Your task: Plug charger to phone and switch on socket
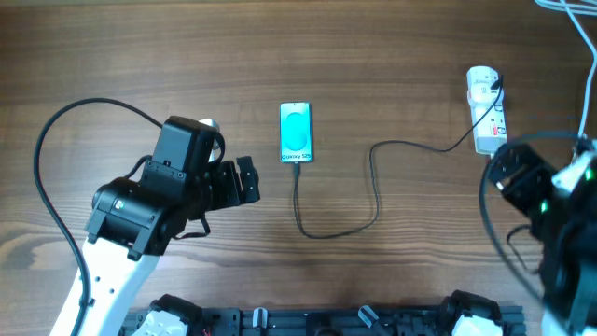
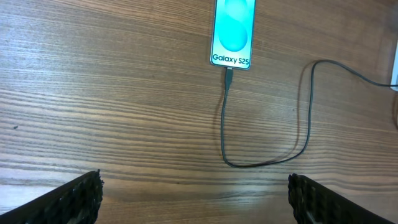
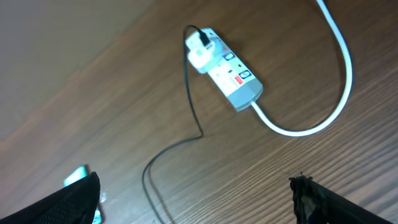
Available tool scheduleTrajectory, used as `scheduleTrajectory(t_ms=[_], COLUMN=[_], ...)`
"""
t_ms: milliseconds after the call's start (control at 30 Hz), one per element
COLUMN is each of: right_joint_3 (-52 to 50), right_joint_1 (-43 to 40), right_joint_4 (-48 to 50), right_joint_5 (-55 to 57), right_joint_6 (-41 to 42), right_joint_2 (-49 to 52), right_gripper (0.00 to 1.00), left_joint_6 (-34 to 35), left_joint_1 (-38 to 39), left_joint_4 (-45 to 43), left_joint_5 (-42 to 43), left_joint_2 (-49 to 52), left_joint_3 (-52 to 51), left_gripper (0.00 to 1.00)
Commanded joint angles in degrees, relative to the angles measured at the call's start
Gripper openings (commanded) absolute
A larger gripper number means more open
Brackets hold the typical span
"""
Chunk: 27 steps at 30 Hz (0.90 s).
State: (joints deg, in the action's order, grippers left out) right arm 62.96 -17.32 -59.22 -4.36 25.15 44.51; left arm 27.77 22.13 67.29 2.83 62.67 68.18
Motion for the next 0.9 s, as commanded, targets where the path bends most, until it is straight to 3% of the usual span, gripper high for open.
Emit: scheduleTrajectory(t_ms=[0,633,867], right_joint_3=[-0.9,-1.0,-2.9], right_joint_1=[0.3,0.4,10.4], right_joint_4=[-2.0,-1.9,-1.6], right_joint_5=[-1.7,-1.7,5.0], right_joint_6=[0.5,0.5,0.3], right_joint_2=[-5.0,-4.5,-8.5], right_gripper=[1.0,1.0,1.0], left_joint_6=[0.6,0.6,0.6], left_joint_1=[0.3,0.3,0.3], left_joint_4=[0.0,0.0,0.0], left_joint_5=[-0.6,-0.6,-0.6], left_joint_2=[0.1,0.1,0.1], left_joint_3=[-0.2,-0.2,-0.2], left_gripper=[1.0,1.0,1.0])
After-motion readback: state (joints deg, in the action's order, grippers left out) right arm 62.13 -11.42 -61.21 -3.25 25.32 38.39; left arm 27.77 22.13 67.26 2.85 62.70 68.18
